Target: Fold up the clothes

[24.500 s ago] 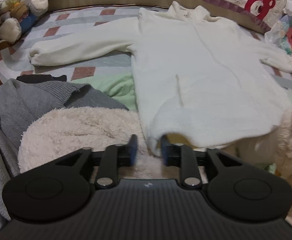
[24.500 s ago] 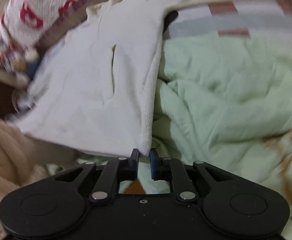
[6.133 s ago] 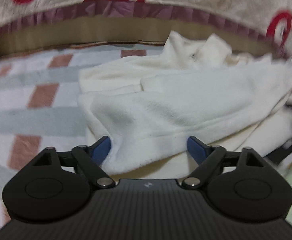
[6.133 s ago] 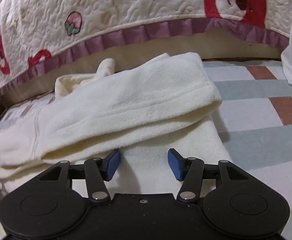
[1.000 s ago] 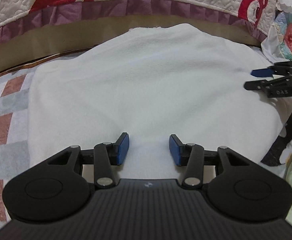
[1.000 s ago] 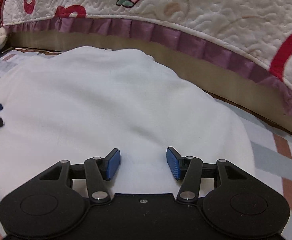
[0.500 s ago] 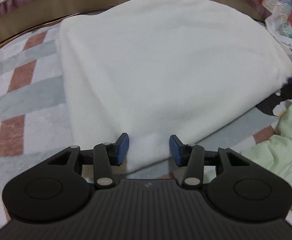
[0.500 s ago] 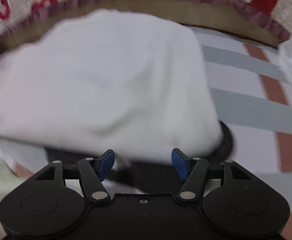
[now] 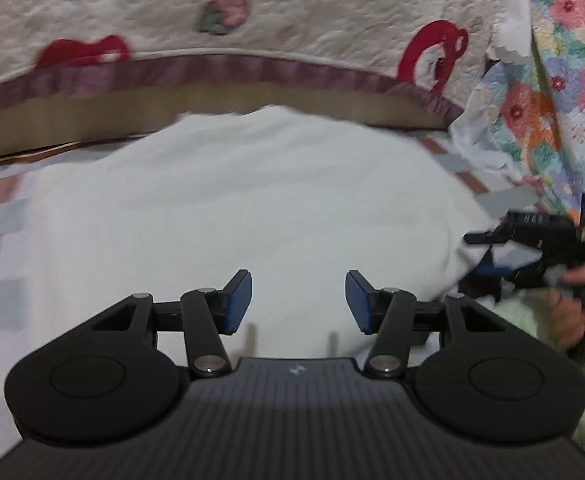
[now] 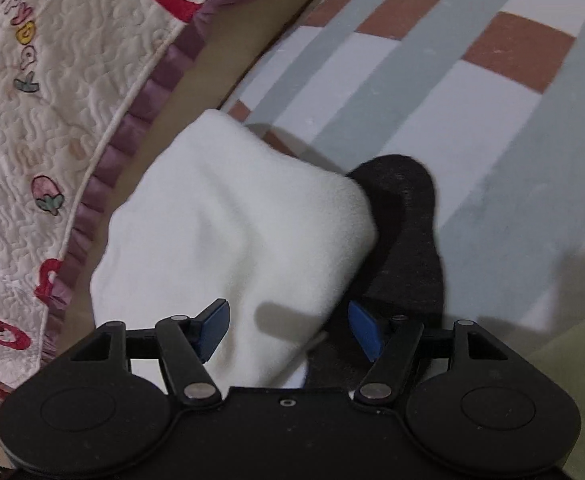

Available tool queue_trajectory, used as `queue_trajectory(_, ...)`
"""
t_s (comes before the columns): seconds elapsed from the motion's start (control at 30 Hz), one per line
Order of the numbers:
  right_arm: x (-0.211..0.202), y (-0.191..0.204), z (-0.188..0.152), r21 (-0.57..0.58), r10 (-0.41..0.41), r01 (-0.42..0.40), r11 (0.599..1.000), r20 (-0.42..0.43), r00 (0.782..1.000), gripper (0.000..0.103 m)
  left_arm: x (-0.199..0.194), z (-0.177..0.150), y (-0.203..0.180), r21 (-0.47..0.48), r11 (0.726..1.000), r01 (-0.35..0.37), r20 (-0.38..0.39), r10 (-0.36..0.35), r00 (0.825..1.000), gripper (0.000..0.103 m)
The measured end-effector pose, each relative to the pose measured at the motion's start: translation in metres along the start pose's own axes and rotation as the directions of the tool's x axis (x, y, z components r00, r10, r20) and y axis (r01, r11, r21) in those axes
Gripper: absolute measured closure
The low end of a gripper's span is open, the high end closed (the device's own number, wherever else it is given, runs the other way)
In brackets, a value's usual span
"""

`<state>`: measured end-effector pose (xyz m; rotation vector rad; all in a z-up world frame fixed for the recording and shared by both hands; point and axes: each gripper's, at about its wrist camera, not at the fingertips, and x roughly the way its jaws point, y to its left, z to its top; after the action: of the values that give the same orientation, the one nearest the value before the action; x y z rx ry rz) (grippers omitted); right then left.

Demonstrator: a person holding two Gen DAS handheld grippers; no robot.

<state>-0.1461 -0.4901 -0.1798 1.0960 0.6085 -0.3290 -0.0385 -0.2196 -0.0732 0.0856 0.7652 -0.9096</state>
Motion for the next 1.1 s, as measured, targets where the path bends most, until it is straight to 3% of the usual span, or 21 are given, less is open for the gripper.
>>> queue_trajectory(0.07,0.005,0.004,0.001,-0.012,0.05,-0.049,0.999,0.025,0.998,0.03,0.021,-0.004,-0.008,0.044,0.998,0.053,0.032,-0.054,0.998,0.052)
queue_trajectory(0.17,0.011,0.019,0.001,-0.019,0.103,-0.103,0.995,0.045,0.994,0.033,0.047,-0.015,-0.019,0.122,0.993,-0.008,-0.026,0.011,1.0,0.052)
queue_trajectory(0.2,0.006,0.028,0.002,-0.053,0.142,-0.139,0.989,0.064,0.988,0.051,0.053,-0.017,-0.02,0.13,0.991,-0.034,-0.05,0.041,0.998,0.052)
queue_trajectory(0.23,-0.003,0.035,0.006,-0.085,0.18,-0.173,0.981,0.079,0.981,0.06,0.055,-0.02,-0.018,0.124,0.991,-0.049,-0.072,0.058,0.996,0.052)
queue_trajectory(0.3,-0.017,0.043,0.015,-0.126,0.229,-0.216,0.968,0.093,0.969,0.061,0.058,-0.025,-0.012,0.077,0.996,-0.046,-0.097,0.054,0.994,0.051)
queue_trajectory(0.43,-0.015,0.032,0.016,-0.106,0.097,-0.089,0.99,0.073,0.993,0.06,0.063,-0.022,-0.008,0.0,0.999,-0.051,-0.108,0.051,0.993,0.048)
queue_trajectory(0.47,-0.015,0.027,0.013,-0.081,0.097,-0.092,0.992,0.058,0.994,0.059,0.064,-0.022,-0.01,0.003,0.998,-0.056,-0.106,0.056,0.993,0.047)
queue_trajectory(0.53,-0.013,0.021,0.008,-0.048,0.111,-0.11,0.993,0.031,0.993,0.048,0.066,-0.024,-0.015,0.016,0.998,-0.066,-0.1,0.067,0.993,0.045)
queue_trajectory(0.7,0.006,0.025,0.0,-0.02,0.108,-0.107,0.994,0.007,0.994,0.037,0.061,-0.026,-0.011,-0.01,0.997,-0.077,-0.11,0.075,0.991,0.045)
queue_trajectory(0.83,0.017,0.033,-0.009,-0.058,0.115,-0.111,0.992,0.065,0.991,0.034,0.056,-0.028,-0.002,-0.073,0.996,-0.06,-0.1,0.053,0.994,0.045)
queue_trajectory(0.87,0.02,0.037,-0.008,-0.091,0.127,-0.121,0.989,0.065,0.99,0.037,0.057,-0.028,-0.002,-0.079,0.995,-0.058,-0.1,0.05,0.994,0.045)
queue_trajectory(0.9,0.02,0.041,-0.007,-0.121,0.141,-0.131,0.984,0.072,0.987,0.056,0.057,-0.028,-0.001,-0.084,0.995,-0.056,-0.1,0.048,0.994,0.045)
queue_trajectory(0.93,0.02,0.046,-0.006,-0.148,0.154,-0.141,0.979,0.081,0.985,0.062,0.057,-0.027,-0.001,-0.087,0.995,-0.056,-0.102,0.047,0.994,0.045)
queue_trajectory(1.03,0.003,0.064,0.004,-0.184,0.207,-0.184,0.966,0.115,0.972,0.077,0.057,-0.027,0.0,-0.116,0.992,-0.054,-0.099,0.043,0.994,0.045)
queue_trajectory(1.1,-0.007,0.089,0.007,-0.286,0.201,-0.161,0.944,0.116,0.973,0.078,0.058,-0.028,-0.001,-0.136,0.989,-0.06,-0.091,0.047,0.995,0.045)
